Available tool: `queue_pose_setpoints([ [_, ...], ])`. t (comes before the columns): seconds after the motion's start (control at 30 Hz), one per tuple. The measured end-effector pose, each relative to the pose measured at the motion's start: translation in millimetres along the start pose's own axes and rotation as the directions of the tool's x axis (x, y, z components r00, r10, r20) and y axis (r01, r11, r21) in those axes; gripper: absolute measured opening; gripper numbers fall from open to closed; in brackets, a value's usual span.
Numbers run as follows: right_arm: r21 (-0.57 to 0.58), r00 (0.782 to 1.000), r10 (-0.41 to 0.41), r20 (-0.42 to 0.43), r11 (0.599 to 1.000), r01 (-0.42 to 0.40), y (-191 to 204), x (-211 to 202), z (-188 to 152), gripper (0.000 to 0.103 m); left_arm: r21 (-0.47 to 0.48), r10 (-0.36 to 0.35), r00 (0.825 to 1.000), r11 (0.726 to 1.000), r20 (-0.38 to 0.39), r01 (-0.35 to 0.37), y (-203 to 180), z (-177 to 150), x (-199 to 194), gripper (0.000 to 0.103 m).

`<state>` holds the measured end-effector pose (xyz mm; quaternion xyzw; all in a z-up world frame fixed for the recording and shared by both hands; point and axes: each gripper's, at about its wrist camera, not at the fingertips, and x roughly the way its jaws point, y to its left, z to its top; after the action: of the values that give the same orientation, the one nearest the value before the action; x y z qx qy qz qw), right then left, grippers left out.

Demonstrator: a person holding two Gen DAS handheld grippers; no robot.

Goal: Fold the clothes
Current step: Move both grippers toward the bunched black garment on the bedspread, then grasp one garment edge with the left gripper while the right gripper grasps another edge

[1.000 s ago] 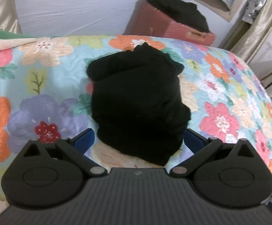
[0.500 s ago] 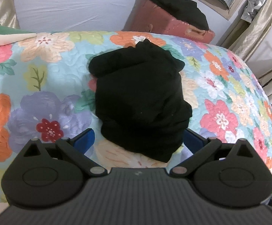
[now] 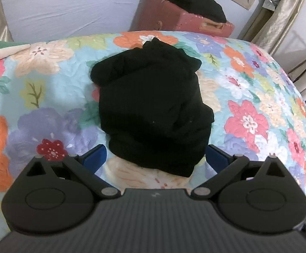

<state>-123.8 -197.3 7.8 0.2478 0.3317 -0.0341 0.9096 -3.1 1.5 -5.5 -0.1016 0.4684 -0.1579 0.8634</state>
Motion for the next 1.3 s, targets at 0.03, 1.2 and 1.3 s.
queue_pose_setpoints([
  [0.03, 0.003, 1.000, 0.001, -0.005, 1.000, -0.001, -0.8, 1.4, -1.0, 0.081, -0.012, -0.023, 1.000, 1.000, -0.008, 0.023, 1.3, -0.3, 0.6, 0.101],
  [1.2, 0.016, 0.998, 0.024, -0.062, 1.000, -0.023, -21.7, 123.7, 58.3, 0.091, -0.116, 0.007, 0.999, 0.993, 0.044, -0.002, 38.9, 49.9, 87.6, 0.079],
  [1.3, 0.112, 0.995, 0.084, -0.060, 0.991, -0.077, -41.0, 147.7, 56.9, 0.091, -0.100, -0.014, 0.999, 0.995, 0.030, 0.017, 39.7, 52.6, 102.4, 0.070],
])
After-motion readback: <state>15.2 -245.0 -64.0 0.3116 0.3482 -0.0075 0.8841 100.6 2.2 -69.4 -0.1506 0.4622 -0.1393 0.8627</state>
